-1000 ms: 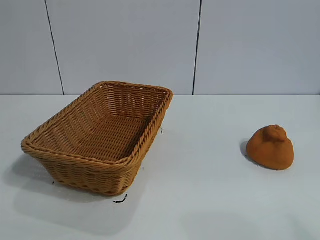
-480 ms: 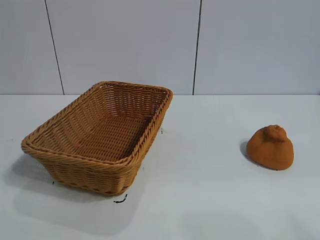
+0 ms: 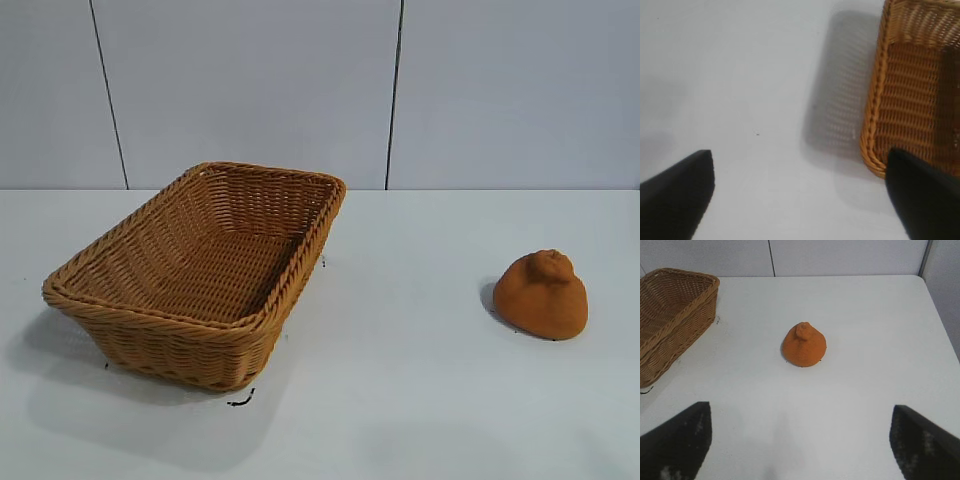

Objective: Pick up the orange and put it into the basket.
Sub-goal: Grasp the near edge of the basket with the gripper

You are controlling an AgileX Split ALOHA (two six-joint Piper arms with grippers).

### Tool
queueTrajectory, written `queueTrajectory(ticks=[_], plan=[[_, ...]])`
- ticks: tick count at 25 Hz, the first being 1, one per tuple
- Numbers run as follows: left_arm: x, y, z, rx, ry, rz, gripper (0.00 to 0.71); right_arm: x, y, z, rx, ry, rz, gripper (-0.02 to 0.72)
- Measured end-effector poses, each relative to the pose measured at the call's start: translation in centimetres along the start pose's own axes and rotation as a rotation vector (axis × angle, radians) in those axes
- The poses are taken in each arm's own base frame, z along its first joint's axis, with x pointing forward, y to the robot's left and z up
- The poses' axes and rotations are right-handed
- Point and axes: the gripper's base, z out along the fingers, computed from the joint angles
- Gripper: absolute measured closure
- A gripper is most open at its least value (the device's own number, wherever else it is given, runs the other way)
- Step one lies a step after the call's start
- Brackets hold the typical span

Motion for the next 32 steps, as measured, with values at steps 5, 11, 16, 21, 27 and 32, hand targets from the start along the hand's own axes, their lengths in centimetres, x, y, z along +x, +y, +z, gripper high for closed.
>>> queueTrajectory(ticks=[5, 11, 16, 21, 27, 32], plan=[[0.2, -3.6, 0.9, 0.113, 0.039, 0.055, 0.044, 0.0, 0.0, 0.0, 0.0, 0.0, 0.0, 0.043], [1.1, -7.3, 0.5, 0.216, 0.095, -0.098, 0.044, 0.0, 0.0, 0.0, 0.0, 0.001, 0.0, 0.043], [1.5, -8.1, 1.4, 0.193, 0.185, -0.402, 0.044, 0.0, 0.0, 0.0, 0.0, 0.0, 0.0, 0.043], [2.1, -8.5, 3.9, 0.119, 0.31, -0.64, 0.044, 0.0, 0.0, 0.0, 0.0, 0.0, 0.0, 0.043], [1.1, -9.8, 7.1, 0.074, 0.405, -0.846, 0.047, 0.0, 0.0, 0.0, 0.0, 0.0, 0.0, 0.043], [0.5, -11.1, 9.8, 0.041, 0.49, -1.046, 0.048, 0.0, 0.0, 0.0, 0.0, 0.0, 0.0, 0.043]])
